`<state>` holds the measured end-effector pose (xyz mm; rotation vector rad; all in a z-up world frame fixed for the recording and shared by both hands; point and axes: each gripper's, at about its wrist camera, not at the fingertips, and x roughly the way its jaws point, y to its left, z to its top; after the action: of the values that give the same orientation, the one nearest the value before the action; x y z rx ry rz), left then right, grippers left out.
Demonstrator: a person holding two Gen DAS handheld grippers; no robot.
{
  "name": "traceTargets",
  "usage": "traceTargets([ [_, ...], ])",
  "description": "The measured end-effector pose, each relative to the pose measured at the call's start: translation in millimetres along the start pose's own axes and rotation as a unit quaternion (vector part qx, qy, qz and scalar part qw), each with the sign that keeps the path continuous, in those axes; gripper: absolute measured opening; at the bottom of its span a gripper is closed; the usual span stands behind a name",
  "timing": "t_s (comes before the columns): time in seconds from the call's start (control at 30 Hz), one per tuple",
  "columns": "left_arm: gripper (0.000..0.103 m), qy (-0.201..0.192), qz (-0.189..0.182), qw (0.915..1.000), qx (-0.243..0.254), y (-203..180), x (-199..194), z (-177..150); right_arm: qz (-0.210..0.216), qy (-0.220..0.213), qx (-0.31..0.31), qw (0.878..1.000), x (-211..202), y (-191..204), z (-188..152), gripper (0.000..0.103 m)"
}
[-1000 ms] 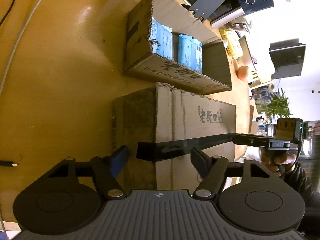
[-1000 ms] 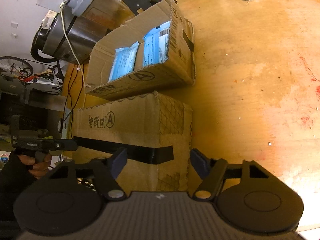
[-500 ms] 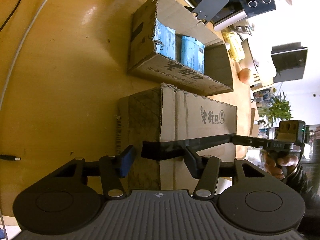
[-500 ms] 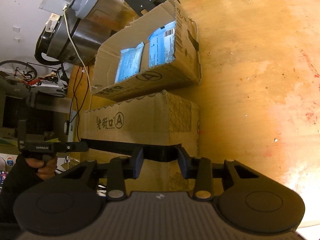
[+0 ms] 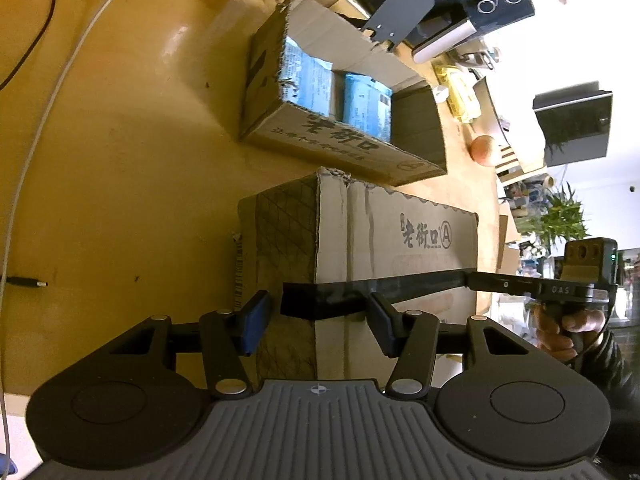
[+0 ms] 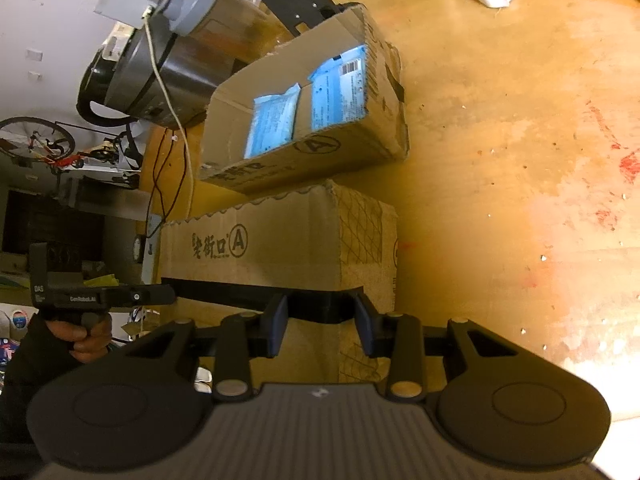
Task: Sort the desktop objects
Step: 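Close both grippers on the sides of the printed cardboard box, then lift the printed box with both grippers and set it onto the open box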
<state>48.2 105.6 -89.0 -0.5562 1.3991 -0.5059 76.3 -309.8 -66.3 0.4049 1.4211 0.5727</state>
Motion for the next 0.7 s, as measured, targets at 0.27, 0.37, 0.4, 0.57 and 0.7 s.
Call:
traceTargets([
  [0.27,0.05,0.006,0.009,0.9999,-0.003,-21.4,-15.6,-6.2,-0.004,0.0,0.004,1.0,-23.2,16.1,-5.0,0.031],
  [0.37,0.05,0.009,0.012,0.9999,0.005,-29.6,-21.9,-5.3,-0.002,-0.001,0.005,1.0,-31.1,19.9,-5.4,0.031],
  [0.4,0.05,0.01,0.013,0.9998,0.007,-31.5,-23.7,-4.5,-0.001,0.0,0.005,1.0,-33.2,21.2,-5.4,0.031],
  [0.57,0.049,0.014,0.015,0.9997,0.012,-35.4,-26.3,5.0,0.002,-0.001,0.007,1.0,-40.0,26.5,-1.7,0.03],
  [0.7,0.049,0.017,0.015,0.9997,0.011,-36.3,-25.1,15.8,0.0,-0.004,0.016,1.0,-40.2,25.1,5.8,0.03],
])
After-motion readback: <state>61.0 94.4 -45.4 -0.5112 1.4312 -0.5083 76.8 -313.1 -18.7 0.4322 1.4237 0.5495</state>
